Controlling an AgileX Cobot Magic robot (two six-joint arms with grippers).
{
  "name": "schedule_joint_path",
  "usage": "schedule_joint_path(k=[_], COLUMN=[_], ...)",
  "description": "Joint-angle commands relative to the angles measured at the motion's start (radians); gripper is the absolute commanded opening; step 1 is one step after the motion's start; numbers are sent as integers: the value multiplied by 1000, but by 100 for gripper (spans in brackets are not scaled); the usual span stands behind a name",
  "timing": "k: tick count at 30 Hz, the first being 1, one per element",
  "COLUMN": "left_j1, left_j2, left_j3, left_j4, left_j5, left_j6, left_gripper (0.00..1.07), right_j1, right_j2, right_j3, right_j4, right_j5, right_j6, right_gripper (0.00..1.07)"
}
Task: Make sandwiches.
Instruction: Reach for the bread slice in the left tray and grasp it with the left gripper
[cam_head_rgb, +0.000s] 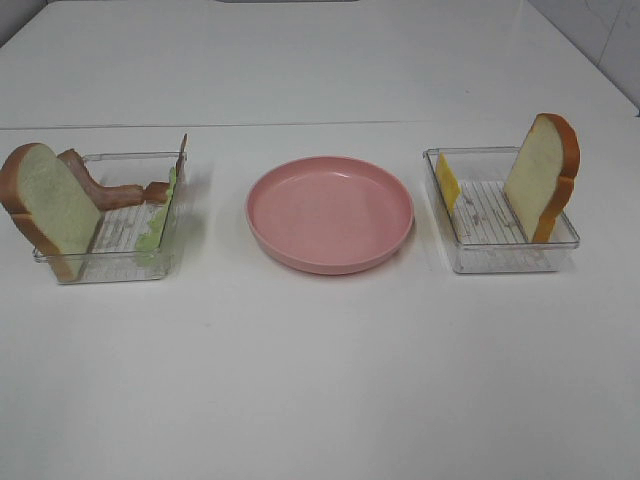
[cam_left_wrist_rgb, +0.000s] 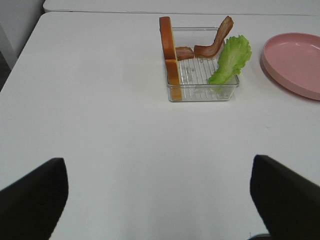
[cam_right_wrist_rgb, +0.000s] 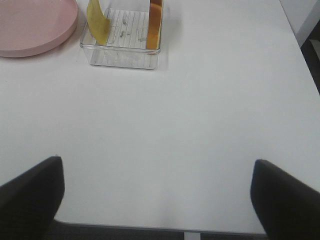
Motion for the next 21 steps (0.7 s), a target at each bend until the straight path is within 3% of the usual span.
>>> schedule_joint_path(k=[1,6,10,16,21], left_j1=[-7,-7,-7,-8,-8], left_j2=[-1,79,158,366,579], left_j3=[3,-23,-48,-84,-170], left_j4=[-11,-9,-9,-9,-9], left_j5=[-5,-48,-164,-242,-251], left_j6=[-6,-17,-66,-73,-73], left_gripper=[91,91,91,91,91], right_j1=[-3,-3,-3,-3,-3], right_j2=[-36,-36,-36,-36,-36], right_j3=[-4,-4,-4,-4,-4], right_j4=[3,3,3,3,3], right_j5=[3,3,3,3,3], right_j6=[7,7,7,7,7], right_gripper=[99,99,99,99,99])
